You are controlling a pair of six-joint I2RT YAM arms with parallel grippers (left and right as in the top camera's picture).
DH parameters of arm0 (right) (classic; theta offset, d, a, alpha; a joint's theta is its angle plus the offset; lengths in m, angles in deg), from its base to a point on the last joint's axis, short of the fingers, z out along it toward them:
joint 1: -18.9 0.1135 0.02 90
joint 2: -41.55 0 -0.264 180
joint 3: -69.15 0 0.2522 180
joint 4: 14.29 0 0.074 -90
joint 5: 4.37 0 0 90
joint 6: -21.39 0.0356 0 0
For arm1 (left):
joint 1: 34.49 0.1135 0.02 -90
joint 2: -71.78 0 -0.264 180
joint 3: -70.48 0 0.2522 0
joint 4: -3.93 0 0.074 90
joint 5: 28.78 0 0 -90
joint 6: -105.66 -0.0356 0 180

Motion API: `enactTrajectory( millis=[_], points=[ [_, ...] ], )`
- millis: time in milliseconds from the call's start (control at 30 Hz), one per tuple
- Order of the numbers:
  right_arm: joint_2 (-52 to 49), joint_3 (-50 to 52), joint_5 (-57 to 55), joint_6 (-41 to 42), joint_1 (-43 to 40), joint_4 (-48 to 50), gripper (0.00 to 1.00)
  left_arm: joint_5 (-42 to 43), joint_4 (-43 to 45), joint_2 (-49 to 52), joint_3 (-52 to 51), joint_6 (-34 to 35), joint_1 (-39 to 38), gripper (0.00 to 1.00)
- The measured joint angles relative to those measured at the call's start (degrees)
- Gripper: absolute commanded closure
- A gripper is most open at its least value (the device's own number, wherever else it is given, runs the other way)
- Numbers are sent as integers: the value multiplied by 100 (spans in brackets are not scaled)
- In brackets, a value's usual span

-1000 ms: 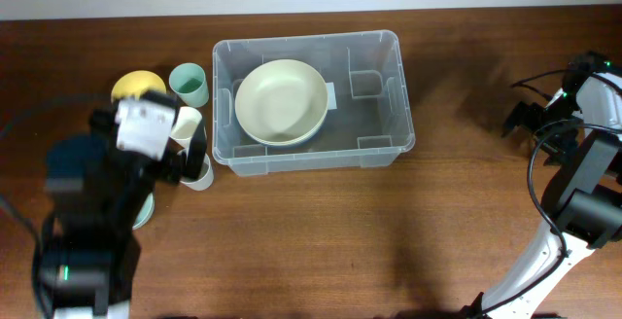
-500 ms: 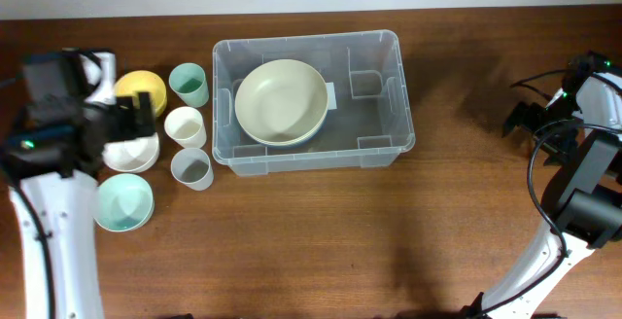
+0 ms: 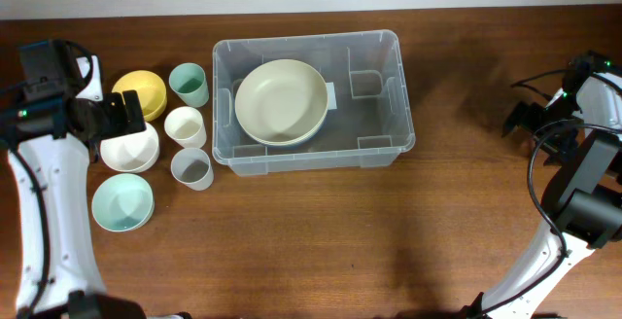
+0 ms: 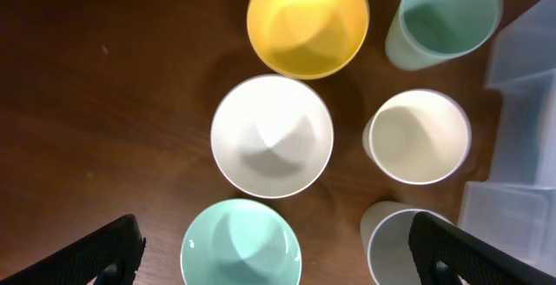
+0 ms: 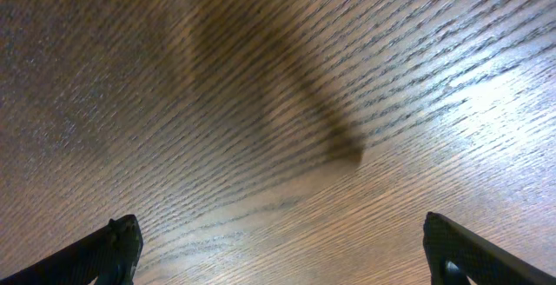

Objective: Pack container
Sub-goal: 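Move the left gripper over the white bowl on the left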

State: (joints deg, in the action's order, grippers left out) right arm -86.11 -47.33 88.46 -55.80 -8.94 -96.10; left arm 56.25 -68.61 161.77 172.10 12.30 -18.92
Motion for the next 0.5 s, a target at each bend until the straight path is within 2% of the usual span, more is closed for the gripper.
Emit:
enactTrajectory(
  millis=[267, 500],
  points=[
    [0, 0, 2, 2, 0, 2, 1, -9, -15, 662, 0, 79, 52, 0],
    [0, 0, 0, 2, 0, 2, 1, -81, 7, 1196, 0, 501, 649, 0]
  ],
)
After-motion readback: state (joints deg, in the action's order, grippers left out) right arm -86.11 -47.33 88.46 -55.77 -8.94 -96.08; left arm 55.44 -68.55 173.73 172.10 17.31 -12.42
